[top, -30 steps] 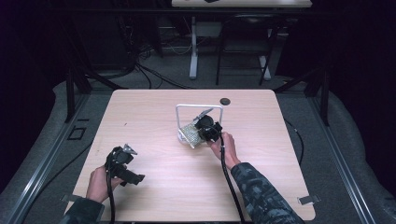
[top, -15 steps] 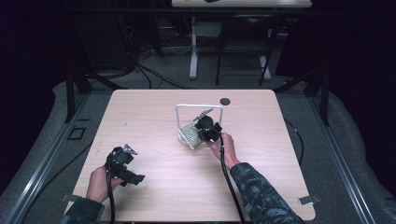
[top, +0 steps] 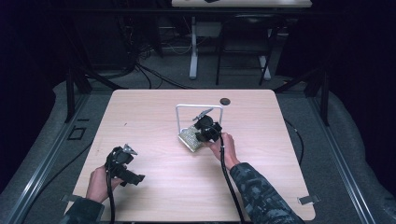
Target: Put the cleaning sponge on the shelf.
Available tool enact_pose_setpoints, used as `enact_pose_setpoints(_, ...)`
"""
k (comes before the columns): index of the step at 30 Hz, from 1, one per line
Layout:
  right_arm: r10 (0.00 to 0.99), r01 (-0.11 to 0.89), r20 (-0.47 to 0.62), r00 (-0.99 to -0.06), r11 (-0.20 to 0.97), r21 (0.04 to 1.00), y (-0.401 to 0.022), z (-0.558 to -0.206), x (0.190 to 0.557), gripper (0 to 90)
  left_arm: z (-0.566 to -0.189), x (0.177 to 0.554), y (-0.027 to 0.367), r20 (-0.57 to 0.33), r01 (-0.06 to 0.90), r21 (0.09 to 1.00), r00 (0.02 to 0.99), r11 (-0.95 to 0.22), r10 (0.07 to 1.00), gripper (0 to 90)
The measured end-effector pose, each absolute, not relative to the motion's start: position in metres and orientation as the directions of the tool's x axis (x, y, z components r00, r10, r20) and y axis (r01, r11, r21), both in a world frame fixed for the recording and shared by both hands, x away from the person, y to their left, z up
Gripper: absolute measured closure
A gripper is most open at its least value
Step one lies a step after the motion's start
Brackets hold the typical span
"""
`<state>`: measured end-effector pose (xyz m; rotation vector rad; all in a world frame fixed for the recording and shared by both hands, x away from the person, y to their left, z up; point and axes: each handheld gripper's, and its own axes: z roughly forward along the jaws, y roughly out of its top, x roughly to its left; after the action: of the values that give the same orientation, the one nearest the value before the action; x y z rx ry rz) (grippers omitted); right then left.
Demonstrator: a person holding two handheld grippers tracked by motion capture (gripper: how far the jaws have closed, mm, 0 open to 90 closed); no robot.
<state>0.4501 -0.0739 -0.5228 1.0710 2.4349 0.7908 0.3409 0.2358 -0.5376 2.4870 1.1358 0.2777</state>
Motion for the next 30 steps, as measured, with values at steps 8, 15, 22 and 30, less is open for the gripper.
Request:
enact_pose_setpoints(8,0.748,0.539,-0.072,-0.659,0.537,0.649,-0.079,-0.507,0.440,48.9,-0.537,0.341,0.236,0.015,0.681,0.429,0.652,-0.594,0.758,0.3)
enact_pose_setpoints(15,0.736,0.534,-0.040,-0.676,0.527,0.661,-0.081,-0.493,0.433,40.7,-0.537,0.341,0.236,0.014,0.682,0.429,0.651,-0.592,0.759,0.2)
enact_pose_setpoints(22,0.716,0.509,-0.047,-0.696,0.539,0.671,-0.087,-0.481,0.417,30.2,-0.537,0.341,0.236,0.013,0.683,0.429,0.650,-0.592,0.760,0.2)
enact_pose_setpoints(30,0.707,0.491,-0.046,-0.705,0.534,0.688,-0.103,-0.468,0.395,16.2,-0.538,0.341,0.236,0.012,0.683,0.429,0.650,-0.591,0.760,0.2)
